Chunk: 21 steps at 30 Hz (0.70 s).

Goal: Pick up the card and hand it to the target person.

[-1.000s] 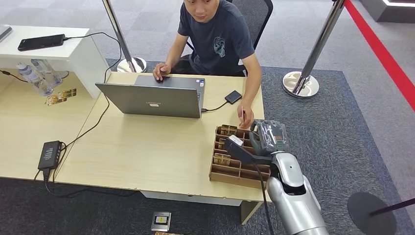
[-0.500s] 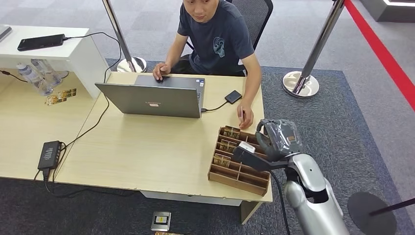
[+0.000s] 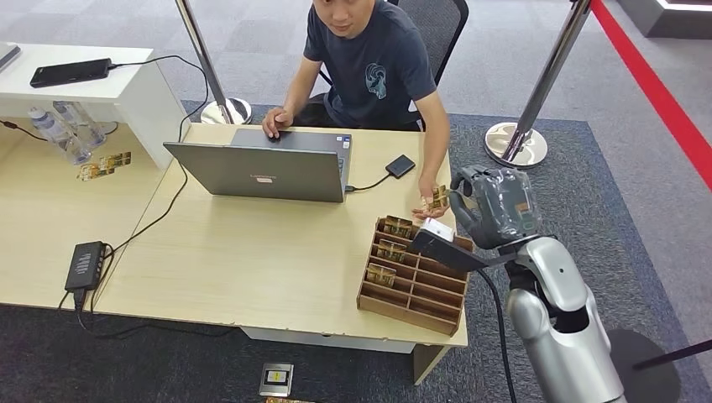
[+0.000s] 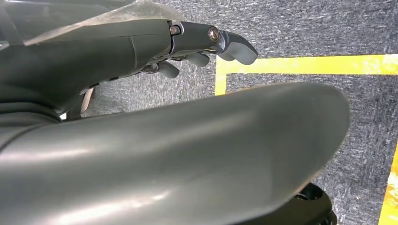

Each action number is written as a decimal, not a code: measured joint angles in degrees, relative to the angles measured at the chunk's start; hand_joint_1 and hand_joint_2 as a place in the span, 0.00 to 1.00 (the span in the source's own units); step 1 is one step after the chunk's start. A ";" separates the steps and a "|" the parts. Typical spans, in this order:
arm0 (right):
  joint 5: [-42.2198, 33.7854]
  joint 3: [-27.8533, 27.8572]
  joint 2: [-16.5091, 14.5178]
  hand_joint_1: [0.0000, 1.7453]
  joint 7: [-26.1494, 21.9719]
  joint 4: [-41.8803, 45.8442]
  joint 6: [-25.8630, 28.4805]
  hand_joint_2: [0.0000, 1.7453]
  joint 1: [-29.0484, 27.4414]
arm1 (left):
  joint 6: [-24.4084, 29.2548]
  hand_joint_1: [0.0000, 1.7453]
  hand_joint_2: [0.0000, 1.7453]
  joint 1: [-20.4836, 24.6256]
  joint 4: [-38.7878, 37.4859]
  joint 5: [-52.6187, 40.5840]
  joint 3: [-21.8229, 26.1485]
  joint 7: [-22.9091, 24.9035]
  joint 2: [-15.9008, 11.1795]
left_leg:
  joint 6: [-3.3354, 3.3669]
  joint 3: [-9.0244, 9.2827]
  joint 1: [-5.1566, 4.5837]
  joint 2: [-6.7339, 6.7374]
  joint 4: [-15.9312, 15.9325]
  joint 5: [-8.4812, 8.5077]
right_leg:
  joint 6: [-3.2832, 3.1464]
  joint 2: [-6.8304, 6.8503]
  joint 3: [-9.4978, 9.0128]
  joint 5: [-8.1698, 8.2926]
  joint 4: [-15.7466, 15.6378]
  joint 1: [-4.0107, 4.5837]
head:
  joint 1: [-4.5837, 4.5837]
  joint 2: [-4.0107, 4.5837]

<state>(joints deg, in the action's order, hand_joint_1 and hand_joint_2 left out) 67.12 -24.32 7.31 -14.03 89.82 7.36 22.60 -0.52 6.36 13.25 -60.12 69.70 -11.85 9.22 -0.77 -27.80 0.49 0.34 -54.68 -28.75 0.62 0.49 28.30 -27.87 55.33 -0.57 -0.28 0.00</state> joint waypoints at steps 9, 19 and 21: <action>-1.91 -3.38 -4.09 1.00 -0.97 -7.25 -0.62 1.00 9.08 | 0.03 0.00 0.00 0.41 -0.04 -0.97 0.00 0.19 0.25 | -0.05 -0.02 0.02 0.02 0.01 0.10 | -0.05 0.00 0.03 0.03 0.06 0.01 | 0.00 0.00; 2.16 -5.10 -15.56 1.00 2.45 -28.82 2.58 1.00 19.66 | 0.48 0.00 0.00 0.72 -0.37 -2.70 -0.25 0.68 0.62 | -0.08 -0.08 0.04 0.06 0.01 0.21 | -0.11 0.00 0.11 0.08 0.11 0.02 | -0.01 0.00; 3.16 -5.10 -17.00 1.00 3.08 -32.79 3.45 1.00 21.55 | 0.46 0.00 0.00 0.72 -0.39 -3.11 -0.48 0.68 0.63 | -0.08 -0.09 0.03 0.06 0.01 0.21 | -0.11 0.00 0.12 0.08 0.11 0.02 | -0.01 0.00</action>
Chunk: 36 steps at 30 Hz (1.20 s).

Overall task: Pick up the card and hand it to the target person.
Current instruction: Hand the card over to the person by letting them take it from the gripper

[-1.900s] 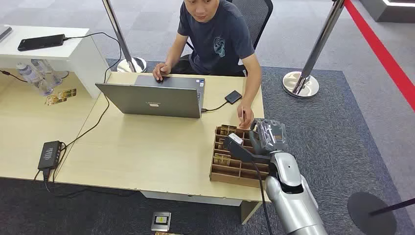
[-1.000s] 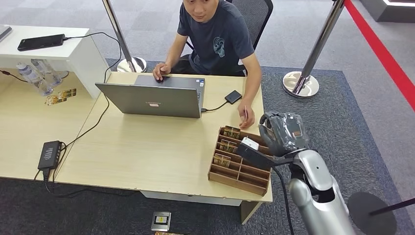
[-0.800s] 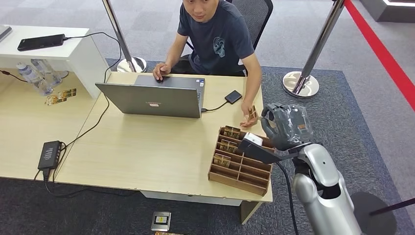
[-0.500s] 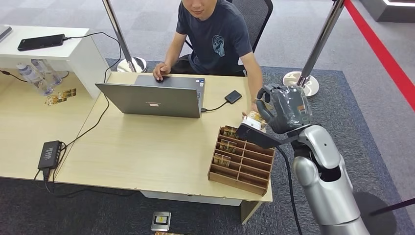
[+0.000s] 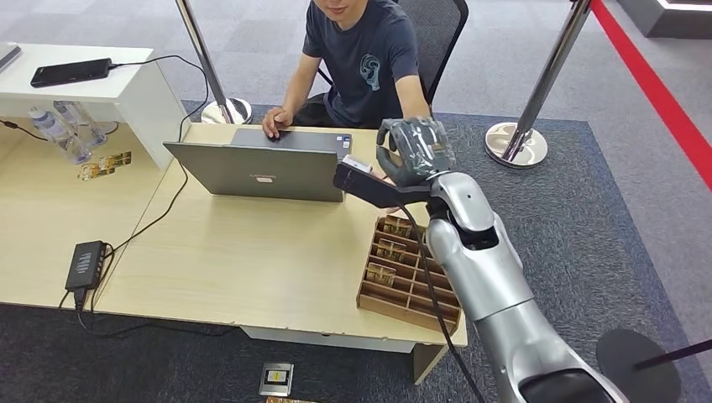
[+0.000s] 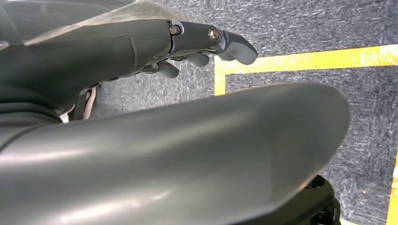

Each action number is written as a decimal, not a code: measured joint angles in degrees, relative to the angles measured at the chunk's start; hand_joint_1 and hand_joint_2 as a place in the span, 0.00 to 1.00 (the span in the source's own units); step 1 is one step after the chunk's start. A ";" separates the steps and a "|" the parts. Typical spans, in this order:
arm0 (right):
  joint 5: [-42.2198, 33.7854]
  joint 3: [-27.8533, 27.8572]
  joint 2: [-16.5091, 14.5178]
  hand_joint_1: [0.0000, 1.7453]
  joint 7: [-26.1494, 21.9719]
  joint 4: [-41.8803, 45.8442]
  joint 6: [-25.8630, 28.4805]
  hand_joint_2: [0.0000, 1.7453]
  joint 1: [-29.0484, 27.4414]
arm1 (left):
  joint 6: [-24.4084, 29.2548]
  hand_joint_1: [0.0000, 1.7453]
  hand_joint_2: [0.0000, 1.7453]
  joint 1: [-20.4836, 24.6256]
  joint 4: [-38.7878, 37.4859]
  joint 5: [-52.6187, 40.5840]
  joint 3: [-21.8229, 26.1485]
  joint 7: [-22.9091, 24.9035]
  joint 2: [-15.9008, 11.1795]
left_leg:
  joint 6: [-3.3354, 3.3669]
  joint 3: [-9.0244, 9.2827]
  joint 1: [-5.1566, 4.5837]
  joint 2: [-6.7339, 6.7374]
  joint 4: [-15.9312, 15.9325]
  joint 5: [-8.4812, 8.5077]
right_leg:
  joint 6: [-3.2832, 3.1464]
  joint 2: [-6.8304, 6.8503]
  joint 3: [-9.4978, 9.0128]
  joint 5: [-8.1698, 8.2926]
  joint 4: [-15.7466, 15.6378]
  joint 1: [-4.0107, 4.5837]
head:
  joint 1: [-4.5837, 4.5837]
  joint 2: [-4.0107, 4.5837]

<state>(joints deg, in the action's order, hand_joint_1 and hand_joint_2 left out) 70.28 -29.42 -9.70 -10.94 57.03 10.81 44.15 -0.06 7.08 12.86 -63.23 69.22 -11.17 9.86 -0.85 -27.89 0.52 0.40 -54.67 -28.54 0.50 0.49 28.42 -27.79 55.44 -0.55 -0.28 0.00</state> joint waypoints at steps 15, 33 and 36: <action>9.37 2.63 -3.61 0.00 10.06 -22.10 7.67 1.00 8.13 | -0.75 0.00 0.00 0.01 -0.05 -1.18 -0.40 0.39 0.00 | 0.01 -0.02 -0.02 -0.01 -0.01 0.00 | 0.03 0.00 0.05 0.06 -0.01 -0.01 | 0.01 0.00; 11.32 14.48 1.66 0.00 8.34 29.85 19.20 1.00 -28.14 | 0.37 0.00 0.00 -0.68 -0.05 1.94 1.49 -0.51 -0.01 | 0.05 -0.24 -0.01 -0.09 0.00 -0.11 | 0.07 0.00 0.24 -0.04 -0.15 -0.01 | 0.00 0.00; 13.55 17.23 1.93 0.00 9.77 38.53 21.55 1.00 -36.73 | 0.63 0.00 0.00 -0.81 -0.05 2.04 1.62 -0.50 -0.02 | 0.02 -0.25 -0.01 -0.05 0.00 -0.16 | 0.06 0.00 0.27 -0.04 -0.15 -0.01 | 0.00 0.00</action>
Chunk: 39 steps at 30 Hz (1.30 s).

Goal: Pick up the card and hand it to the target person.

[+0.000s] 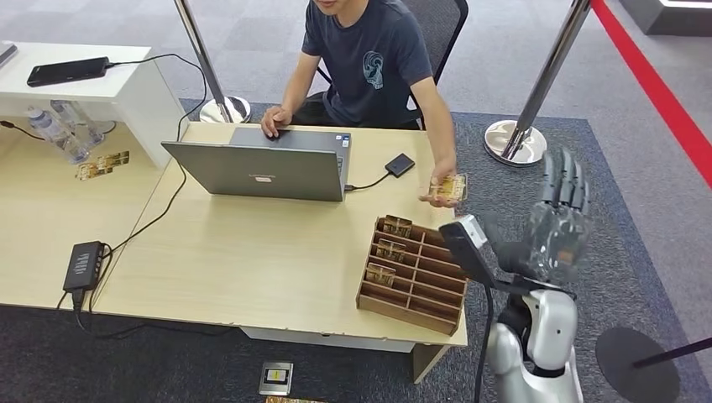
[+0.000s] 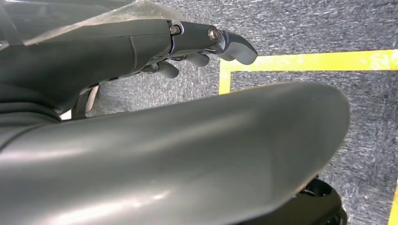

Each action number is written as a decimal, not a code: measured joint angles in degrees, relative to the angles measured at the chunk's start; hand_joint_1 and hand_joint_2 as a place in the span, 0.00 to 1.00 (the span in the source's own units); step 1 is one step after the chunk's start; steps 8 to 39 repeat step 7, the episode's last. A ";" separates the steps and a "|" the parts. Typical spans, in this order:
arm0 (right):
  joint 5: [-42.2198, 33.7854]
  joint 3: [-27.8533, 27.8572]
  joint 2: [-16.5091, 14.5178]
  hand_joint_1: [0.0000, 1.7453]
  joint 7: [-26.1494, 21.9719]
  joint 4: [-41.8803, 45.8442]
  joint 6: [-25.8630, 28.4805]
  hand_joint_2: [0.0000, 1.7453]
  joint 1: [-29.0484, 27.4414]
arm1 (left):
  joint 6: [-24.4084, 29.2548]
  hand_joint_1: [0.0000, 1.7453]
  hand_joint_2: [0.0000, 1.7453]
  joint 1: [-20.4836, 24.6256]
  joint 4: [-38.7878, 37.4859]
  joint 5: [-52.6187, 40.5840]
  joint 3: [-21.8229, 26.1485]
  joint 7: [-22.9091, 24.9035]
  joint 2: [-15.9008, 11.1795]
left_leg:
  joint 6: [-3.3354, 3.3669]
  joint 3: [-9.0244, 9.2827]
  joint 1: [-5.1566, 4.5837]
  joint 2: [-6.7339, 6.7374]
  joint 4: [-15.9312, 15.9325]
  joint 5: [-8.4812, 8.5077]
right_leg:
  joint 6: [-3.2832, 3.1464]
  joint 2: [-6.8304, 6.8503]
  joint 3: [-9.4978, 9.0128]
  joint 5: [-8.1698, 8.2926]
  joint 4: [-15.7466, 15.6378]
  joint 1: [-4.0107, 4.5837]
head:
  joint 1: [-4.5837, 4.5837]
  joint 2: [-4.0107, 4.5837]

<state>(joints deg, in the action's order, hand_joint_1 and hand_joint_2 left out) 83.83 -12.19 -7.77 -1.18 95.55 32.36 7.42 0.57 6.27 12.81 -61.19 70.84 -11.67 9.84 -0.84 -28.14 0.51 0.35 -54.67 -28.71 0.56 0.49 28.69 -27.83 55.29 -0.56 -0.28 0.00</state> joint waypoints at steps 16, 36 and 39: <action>-1.27 6.47 -1.97 0.00 2.78 9.06 -4.10 1.00 -13.33 | 0.72 0.00 0.00 -0.09 0.00 1.26 0.92 -0.32 0.00 | 0.00 0.02 0.01 0.00 0.01 0.01 | 0.00 0.00 -0.02 0.00 0.01 0.00 | 0.00 0.00; -1.27 6.47 -1.97 0.00 2.78 9.06 -4.10 1.00 -13.33 | 0.72 0.00 0.00 -0.09 0.00 1.26 0.92 -0.32 0.00 | 0.00 0.02 0.01 0.00 0.01 0.01 | 0.00 0.00 -0.02 0.00 0.01 0.00 | 0.00 0.00; -1.27 6.47 -1.97 0.00 2.78 9.06 -4.10 1.00 -13.33 | 0.72 0.00 0.00 -0.09 0.00 1.26 0.92 -0.32 0.00 | 0.00 0.02 0.01 0.00 0.01 0.01 | 0.00 0.00 -0.02 0.00 0.01 0.00 | 0.00 0.00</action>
